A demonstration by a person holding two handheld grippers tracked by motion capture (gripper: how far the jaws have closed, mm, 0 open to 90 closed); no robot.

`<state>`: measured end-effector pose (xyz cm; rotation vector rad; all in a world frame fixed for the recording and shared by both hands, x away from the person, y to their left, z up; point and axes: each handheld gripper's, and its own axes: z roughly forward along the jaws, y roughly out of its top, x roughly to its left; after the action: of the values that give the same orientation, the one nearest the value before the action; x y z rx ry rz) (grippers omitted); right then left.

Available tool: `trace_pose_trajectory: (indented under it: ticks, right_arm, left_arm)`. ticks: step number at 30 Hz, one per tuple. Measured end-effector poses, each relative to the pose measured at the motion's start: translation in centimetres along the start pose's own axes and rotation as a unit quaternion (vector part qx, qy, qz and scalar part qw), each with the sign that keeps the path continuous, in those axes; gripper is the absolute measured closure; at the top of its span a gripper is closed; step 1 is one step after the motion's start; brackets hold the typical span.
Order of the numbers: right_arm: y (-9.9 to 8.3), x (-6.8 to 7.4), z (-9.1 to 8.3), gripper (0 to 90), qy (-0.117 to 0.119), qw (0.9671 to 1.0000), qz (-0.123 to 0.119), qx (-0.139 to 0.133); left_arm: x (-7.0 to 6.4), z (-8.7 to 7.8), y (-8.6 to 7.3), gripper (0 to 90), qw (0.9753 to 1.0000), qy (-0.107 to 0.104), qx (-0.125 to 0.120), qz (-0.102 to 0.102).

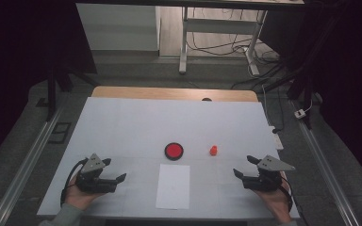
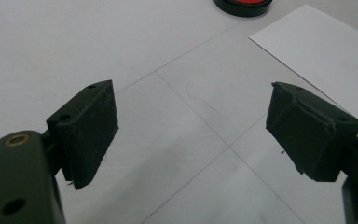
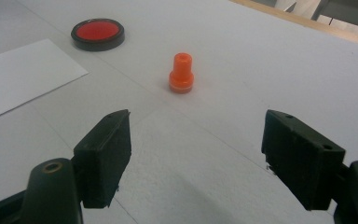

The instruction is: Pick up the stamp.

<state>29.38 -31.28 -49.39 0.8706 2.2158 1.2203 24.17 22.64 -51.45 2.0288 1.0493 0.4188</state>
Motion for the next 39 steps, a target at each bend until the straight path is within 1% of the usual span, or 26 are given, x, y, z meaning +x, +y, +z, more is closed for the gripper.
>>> trace_pose_trajectory:
  ticks: [3,4,11,18,21,22,23,24,28,34,39]
  right_arm:
    - [0.1,0.0,0.0,23.7,0.001,1.0,-0.001,-0.001]
    - [0.2,0.0,0.0,24.4,0.006,1.0,0.002,-0.002]
    - [0.7,0.2,-0.1,25.2,0.007,1.0,0.002,-0.004]
    - [1.7,0.7,0.4,26.2,0.013,0.9999,-0.003,-0.01]
    - [2.1,0.8,0.5,26.8,0.012,0.9998,-0.004,-0.012]
    - [2.5,0.8,0.6,27.2,0.013,0.9998,0.0,-0.014]
    - [2.5,0.8,0.6,27.2,0.013,0.9998,0.0,-0.014]
    - [2.9,0.8,0.8,27.4,0.013,0.9998,0.0,-0.014]
    - [3.5,0.9,1.1,27.8,0.011,0.9998,-0.002,-0.014]
    - [4.0,1.1,1.6,28.0,0.015,0.9998,0.002,-0.012]
    - [4.2,1.3,2.1,28.1,0.017,0.9998,0.0,-0.007]
  left_arm:
    - [0.0,0.1,0.0,17.0,1.0,0.0,0.0,0.0]
    - [0.0,0.1,0.1,17.0,1.0,0.0,0.001,0.002]
    - [0.0,0.3,0.1,17.0,1.0,0.0,0.004,0.002]
    - [0.0,0.4,0.1,16.8,1.0,0.0,0.009,0.003]
    - [0.0,0.4,0.1,16.8,0.9999,0.0,0.01,0.003]
    - [0.0,0.4,0.1,16.8,0.9999,0.0,0.01,0.003]
    - [0.0,0.5,0.1,16.8,0.9999,0.001,0.01,0.003]
    - [0.1,0.5,0.1,16.8,0.9999,0.001,0.01,0.004]
    - [0.0,0.6,0.1,16.6,0.9999,0.003,0.015,0.005]
    - [0.0,0.6,0.0,16.3,0.9999,0.004,0.016,0.004]
    - [0.0,0.7,0.1,16.4,0.9998,0.003,0.017,0.006]
